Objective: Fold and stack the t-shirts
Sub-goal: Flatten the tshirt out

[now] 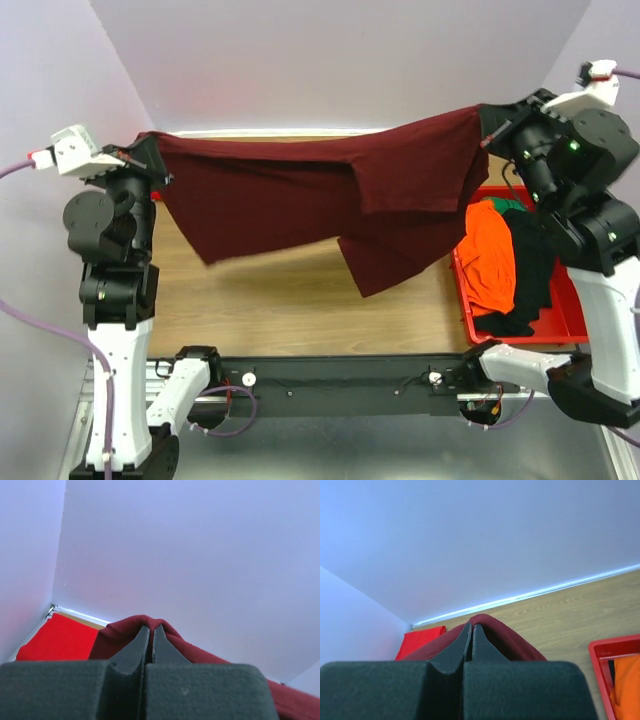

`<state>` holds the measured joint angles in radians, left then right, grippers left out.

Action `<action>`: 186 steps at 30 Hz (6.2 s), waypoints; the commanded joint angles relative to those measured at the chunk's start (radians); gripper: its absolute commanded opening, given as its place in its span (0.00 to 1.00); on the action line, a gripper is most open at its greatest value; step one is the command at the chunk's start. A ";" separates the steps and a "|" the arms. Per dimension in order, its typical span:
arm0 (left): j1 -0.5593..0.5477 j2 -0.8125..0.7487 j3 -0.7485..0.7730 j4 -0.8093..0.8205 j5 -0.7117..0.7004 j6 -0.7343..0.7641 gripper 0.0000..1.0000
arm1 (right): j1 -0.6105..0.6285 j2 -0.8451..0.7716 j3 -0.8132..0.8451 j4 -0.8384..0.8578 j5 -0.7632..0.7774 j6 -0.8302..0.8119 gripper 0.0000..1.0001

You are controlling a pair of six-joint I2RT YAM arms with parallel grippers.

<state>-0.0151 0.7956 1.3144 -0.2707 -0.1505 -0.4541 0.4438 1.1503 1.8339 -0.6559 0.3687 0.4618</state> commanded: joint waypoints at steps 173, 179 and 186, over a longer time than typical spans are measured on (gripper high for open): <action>0.064 0.226 -0.863 0.347 0.123 -0.305 0.22 | 0.544 0.278 -1.145 0.185 -0.053 0.334 0.19; 0.064 0.238 -0.863 0.353 0.129 -0.302 0.22 | 0.546 0.217 -1.173 0.164 -0.083 0.359 0.34; 0.063 0.240 -0.860 0.355 0.135 -0.301 0.22 | 0.547 0.215 -1.194 0.159 -0.106 0.391 0.43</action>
<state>0.0441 1.0340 0.4309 0.0731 -0.0338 -0.7708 0.9928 1.3655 0.6624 -0.4622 0.3000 0.8112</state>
